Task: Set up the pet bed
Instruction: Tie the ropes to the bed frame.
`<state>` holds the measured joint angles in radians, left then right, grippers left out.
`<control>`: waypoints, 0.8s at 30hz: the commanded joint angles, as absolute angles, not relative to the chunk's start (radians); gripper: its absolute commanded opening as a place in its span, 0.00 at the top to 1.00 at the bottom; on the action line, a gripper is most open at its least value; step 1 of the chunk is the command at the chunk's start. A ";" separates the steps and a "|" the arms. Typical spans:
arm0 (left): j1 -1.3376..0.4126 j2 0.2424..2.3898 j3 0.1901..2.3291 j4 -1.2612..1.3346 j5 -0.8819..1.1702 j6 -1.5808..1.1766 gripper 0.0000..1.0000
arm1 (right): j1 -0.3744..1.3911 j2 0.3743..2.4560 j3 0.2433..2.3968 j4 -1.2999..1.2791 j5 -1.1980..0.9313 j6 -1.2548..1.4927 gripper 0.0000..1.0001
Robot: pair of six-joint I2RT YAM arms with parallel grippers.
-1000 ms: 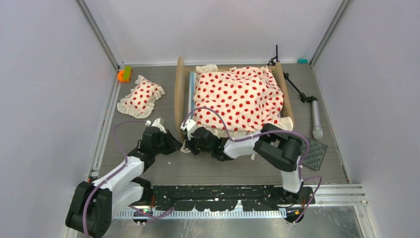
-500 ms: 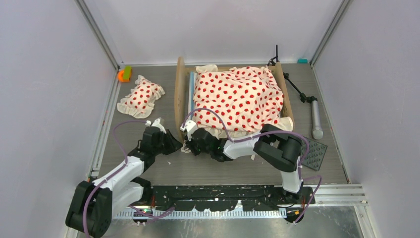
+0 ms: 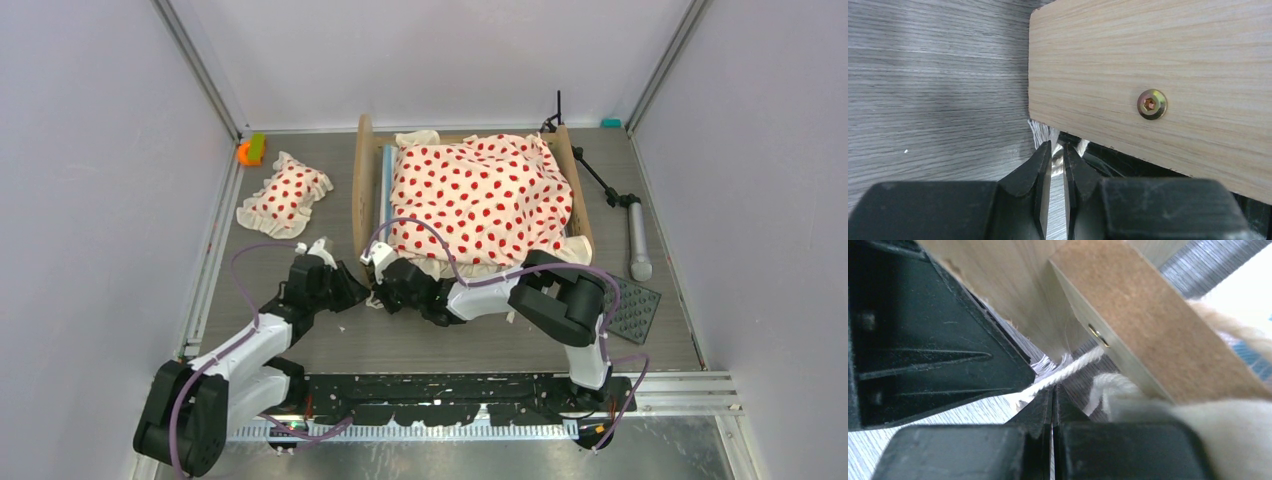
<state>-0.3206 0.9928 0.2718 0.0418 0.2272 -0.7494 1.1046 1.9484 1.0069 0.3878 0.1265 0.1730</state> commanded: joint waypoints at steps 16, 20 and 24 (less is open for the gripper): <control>-0.325 1.052 0.238 0.163 0.272 -0.777 0.72 | 1.095 1.956 0.990 0.522 0.081 0.243 1.00; -0.325 1.075 0.242 0.183 0.276 -0.783 0.72 | 1.094 1.956 0.991 0.519 0.081 0.242 1.00; -0.325 1.101 0.246 0.203 0.278 -0.787 0.76 | 1.095 1.956 0.990 0.518 0.085 0.243 1.00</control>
